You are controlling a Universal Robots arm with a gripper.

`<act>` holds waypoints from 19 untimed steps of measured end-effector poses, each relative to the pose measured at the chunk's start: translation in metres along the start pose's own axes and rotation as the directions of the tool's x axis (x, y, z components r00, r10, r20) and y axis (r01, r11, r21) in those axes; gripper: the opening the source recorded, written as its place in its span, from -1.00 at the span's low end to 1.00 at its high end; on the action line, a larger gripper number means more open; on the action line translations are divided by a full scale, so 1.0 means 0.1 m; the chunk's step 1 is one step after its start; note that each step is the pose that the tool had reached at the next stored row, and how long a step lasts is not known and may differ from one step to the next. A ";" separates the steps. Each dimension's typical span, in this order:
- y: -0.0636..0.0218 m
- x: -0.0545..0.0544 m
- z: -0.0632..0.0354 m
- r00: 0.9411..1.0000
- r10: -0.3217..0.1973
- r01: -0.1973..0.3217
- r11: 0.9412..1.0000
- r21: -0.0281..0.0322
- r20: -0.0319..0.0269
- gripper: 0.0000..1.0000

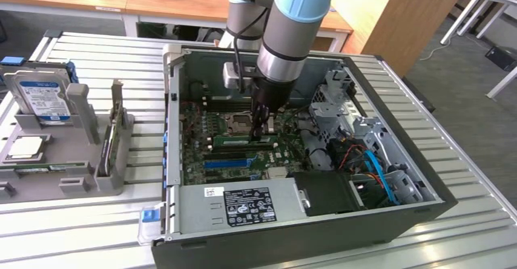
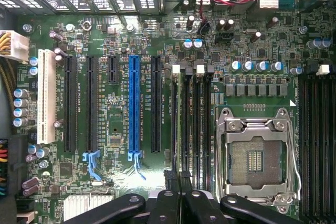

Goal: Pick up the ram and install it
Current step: 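Insert the ram into the slot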

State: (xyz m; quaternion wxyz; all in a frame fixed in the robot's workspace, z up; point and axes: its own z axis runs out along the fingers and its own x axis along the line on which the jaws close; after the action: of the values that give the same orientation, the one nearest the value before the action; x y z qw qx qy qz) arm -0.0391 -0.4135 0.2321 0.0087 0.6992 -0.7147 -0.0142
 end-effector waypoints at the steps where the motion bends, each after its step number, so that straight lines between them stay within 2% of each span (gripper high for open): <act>1: 0.000 0.00 0.001 1.000 0.000 0.000 1.000 0.000 0.000 -0.76; 19: -0.001 0.00 0.017 1.000 0.000 0.000 1.000 0.000 0.000 -0.76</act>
State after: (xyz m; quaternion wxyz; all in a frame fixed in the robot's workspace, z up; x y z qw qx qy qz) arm -0.0391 -0.4134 0.2303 0.0087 0.6992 -0.7147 -0.0142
